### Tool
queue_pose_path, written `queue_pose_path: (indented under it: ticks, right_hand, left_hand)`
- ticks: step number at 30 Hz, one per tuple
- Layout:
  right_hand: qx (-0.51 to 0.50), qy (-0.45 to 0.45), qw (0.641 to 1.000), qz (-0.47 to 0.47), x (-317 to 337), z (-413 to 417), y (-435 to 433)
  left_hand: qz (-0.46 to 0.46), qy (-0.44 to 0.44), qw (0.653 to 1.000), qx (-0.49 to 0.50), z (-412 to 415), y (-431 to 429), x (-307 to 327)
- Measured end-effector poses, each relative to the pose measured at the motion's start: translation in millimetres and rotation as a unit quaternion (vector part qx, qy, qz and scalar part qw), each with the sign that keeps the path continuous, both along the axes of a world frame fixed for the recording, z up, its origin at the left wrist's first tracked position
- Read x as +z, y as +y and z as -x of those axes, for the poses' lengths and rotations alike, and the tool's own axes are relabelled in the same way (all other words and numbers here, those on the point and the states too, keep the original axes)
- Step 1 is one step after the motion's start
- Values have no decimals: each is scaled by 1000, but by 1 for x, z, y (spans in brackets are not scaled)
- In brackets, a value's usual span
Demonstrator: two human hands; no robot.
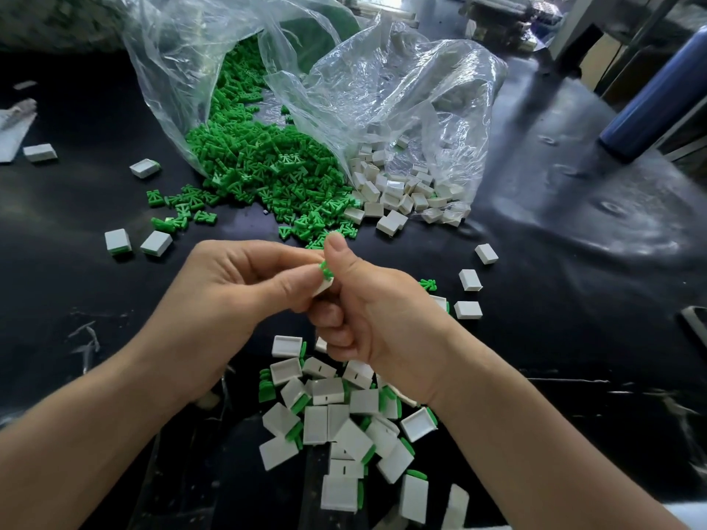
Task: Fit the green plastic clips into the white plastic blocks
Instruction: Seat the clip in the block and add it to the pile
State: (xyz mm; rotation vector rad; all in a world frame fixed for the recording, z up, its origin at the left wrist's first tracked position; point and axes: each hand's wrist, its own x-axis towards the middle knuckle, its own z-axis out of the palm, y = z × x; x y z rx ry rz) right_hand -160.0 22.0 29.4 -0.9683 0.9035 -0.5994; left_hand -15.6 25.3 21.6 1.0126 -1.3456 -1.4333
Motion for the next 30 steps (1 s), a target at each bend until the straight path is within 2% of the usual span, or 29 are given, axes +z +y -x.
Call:
queue_pose_path:
  ticks: [6,13,20,25,30]
  right_hand:
    - [1,48,998,28,1,1,-1]
    - [-28,92,993,69,-3,-1,-1]
    - [-7,48,993,109,-1,0,0]
    - [9,42,995,86,2,3,1]
    - [-16,62,993,94,0,1,4]
  left_hand:
    - [-33,42,998,-17,0,-1,2]
    - [-46,18,998,-39,0,0,3]
    - [-12,26,999,-36,1,0,1]
    - [-26,37,998,-54,1,0,0]
    - [-43,54,997,-29,2,1,0]
